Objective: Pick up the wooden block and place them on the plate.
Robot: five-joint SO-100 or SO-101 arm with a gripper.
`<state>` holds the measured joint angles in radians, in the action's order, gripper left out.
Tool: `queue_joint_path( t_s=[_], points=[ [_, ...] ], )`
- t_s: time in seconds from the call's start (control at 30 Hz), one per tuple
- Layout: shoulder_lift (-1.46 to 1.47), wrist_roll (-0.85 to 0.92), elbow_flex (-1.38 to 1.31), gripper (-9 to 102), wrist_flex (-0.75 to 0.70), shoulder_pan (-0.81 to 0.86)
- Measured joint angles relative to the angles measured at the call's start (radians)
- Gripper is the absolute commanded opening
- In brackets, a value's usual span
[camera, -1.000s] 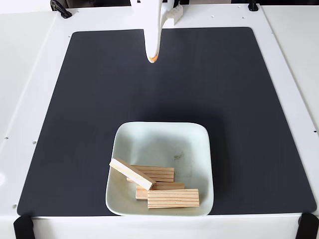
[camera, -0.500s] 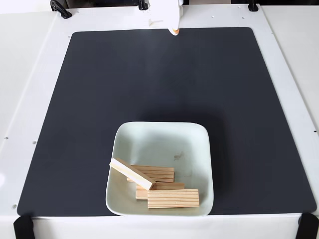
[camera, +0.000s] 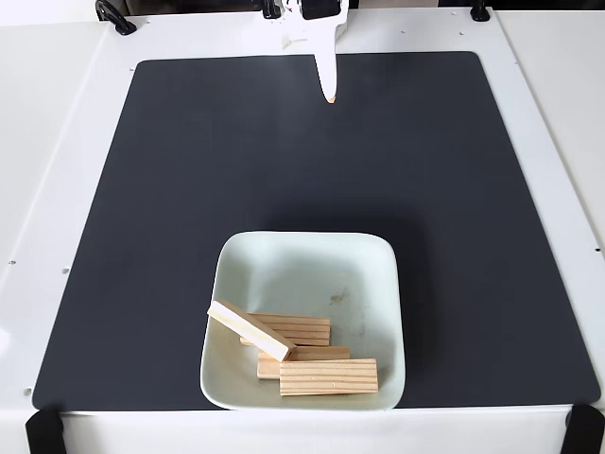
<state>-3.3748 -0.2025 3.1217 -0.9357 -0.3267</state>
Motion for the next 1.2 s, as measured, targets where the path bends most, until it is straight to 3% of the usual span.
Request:
queue_joint_path(
  t_s=[1.2],
  points=[
    [0.000, 0.000, 0.000, -1, -0.003, -0.005]
  ],
)
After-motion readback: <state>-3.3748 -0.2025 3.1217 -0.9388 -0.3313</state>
